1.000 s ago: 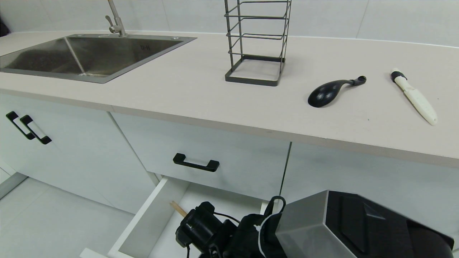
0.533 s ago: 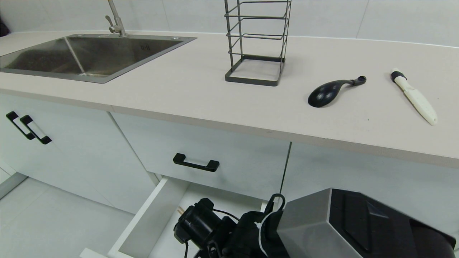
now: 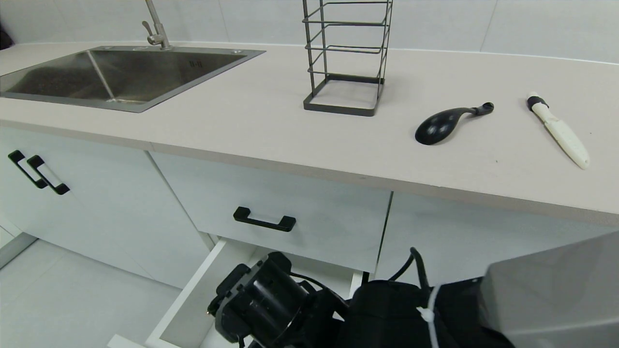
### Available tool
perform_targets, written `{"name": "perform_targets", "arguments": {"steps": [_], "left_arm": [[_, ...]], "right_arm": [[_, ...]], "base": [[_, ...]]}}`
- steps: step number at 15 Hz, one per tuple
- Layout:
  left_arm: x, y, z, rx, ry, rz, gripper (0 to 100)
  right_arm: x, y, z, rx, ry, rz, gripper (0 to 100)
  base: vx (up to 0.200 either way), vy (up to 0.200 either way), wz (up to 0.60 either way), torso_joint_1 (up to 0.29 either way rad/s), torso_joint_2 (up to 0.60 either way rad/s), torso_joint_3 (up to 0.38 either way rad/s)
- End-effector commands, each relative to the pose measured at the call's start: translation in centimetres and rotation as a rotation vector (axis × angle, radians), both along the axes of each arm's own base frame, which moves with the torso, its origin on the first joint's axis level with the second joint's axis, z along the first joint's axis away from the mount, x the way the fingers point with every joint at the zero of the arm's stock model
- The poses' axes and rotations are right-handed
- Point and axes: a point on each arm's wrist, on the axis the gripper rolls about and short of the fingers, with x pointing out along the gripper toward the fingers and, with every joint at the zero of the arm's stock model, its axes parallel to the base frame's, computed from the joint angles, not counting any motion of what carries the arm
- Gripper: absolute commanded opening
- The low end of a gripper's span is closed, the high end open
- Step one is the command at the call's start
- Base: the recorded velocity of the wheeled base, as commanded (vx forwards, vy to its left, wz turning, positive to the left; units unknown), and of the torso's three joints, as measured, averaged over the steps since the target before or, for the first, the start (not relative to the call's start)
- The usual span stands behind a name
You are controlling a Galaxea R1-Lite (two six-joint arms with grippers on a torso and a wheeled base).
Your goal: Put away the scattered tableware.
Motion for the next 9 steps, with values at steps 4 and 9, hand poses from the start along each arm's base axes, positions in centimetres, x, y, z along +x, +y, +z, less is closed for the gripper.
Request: {"name": "perform_targets", "arguments": {"steps": [4,9], "left_arm": [[0.0,0.0,0.0,-0.001,0.001,0.001,100],[0.0,0.0,0.0,-0.001,-0.001,0.001,100]], "right_arm": [[-4.6,-5.1,4.5,0.152,-0.065,0.08,100],[-6.2,-9.4,2.6,0.199,-0.093,0.179,100]], "base": [[0.0,0.0,0.0,0.0,0.0,0.0],[0.0,0.0,0.0,0.0,0.0,0.0]]}}
